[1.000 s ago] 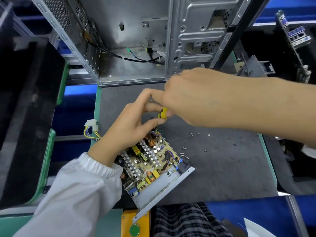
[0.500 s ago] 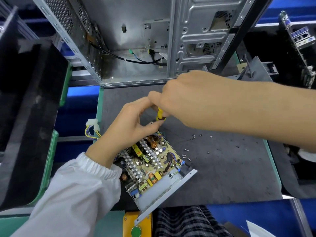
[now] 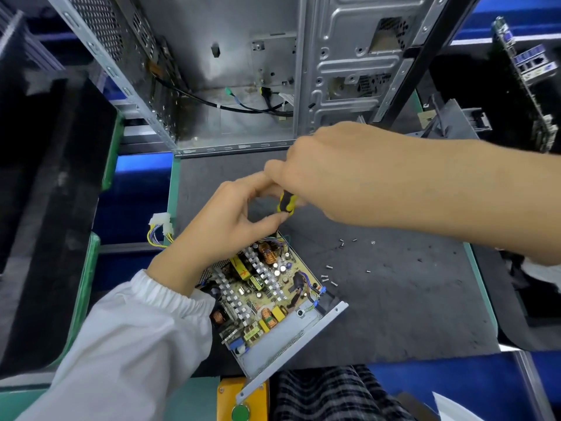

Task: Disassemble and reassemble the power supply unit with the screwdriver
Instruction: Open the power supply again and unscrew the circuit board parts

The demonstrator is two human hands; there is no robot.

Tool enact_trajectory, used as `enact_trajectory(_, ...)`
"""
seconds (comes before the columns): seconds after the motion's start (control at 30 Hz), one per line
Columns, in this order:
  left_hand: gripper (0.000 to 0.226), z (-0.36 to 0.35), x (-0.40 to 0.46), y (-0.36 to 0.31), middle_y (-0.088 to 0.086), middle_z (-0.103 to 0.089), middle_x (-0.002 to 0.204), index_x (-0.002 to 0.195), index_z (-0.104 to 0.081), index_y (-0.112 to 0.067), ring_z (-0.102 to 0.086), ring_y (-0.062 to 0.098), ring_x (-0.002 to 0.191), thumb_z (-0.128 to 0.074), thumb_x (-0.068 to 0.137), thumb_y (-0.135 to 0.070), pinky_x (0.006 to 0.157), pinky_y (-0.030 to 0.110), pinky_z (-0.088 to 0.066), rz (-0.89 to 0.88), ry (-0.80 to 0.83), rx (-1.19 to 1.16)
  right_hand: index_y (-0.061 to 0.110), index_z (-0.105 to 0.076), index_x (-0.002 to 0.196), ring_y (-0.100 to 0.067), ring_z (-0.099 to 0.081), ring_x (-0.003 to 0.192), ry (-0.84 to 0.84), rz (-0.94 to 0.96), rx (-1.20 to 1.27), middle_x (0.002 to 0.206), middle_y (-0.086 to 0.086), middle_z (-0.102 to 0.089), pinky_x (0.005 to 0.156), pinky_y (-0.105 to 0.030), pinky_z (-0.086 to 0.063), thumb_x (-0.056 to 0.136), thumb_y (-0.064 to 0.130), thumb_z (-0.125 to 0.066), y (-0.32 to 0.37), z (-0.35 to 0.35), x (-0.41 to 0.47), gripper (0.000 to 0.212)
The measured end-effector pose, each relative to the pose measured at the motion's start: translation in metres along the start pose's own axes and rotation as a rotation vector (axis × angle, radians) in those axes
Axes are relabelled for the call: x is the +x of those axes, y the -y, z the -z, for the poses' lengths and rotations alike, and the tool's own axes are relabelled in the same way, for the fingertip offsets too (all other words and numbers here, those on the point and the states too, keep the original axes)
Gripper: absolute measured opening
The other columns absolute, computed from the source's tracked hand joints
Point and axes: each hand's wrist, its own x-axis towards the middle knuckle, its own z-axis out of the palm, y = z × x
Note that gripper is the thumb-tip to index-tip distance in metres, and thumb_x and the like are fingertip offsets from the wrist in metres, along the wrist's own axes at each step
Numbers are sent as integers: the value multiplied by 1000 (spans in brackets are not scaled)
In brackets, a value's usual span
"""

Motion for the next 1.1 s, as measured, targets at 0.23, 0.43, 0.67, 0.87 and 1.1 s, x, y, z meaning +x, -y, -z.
enact_trajectory(0.23, 32, 3, 3, 0, 0, -70, 100, 103, -71, -7, -61, 17, 100, -80, 77, -22, 91, 38, -45, 13, 5, 76, 17, -19, 60, -19, -21, 53, -148, -69, -41, 59, -1, -22, 47, -26, -19, 98, 49, -34, -1, -7, -2, 52)
enact_trajectory(0.43, 27, 6, 1, -2, -1, -73, 105, 106, -72, -15, -63, 9, 108, -77, 79, -17, 98, 25, -45, 96, -5, -25, 21, -41, 82, -23, -34, 64, -104, -65, 188, 64, 4, -20, 44, -26, -18, 93, 35, -55, 4, -20, 4, 23)
enact_trajectory(0.67, 24, 20, -4, 4, -3, -74, 103, 107, -70, -11, -66, 10, 105, -64, 89, 3, 100, 29, -48, 153, -94, -84, 22, -21, 62, -27, -40, 72, -167, -170, 305, 66, 4, -28, 49, -30, -24, 93, 43, -50, -17, -27, -24, 47)
enact_trajectory(0.87, 46, 6, 15, -15, -12, -68, 111, 121, -68, -24, -60, -2, 108, -80, 77, -27, 100, 20, -43, 187, 158, 84, 21, -62, 75, -3, -48, 58, -273, -301, 632, 52, 9, -48, 55, -18, -39, 78, 54, -44, -39, -29, -60, 37)
enact_trajectory(1.1, 6, -22, 32, -20, -14, -70, 63, 84, -77, -17, -63, 4, 54, -76, 83, -11, 62, 15, -50, 265, 90, -11, 34, -65, 74, -10, -42, 47, -326, -500, 957, 51, 9, -56, 46, -17, -35, 80, 50, -57, -52, -58, -107, 19)
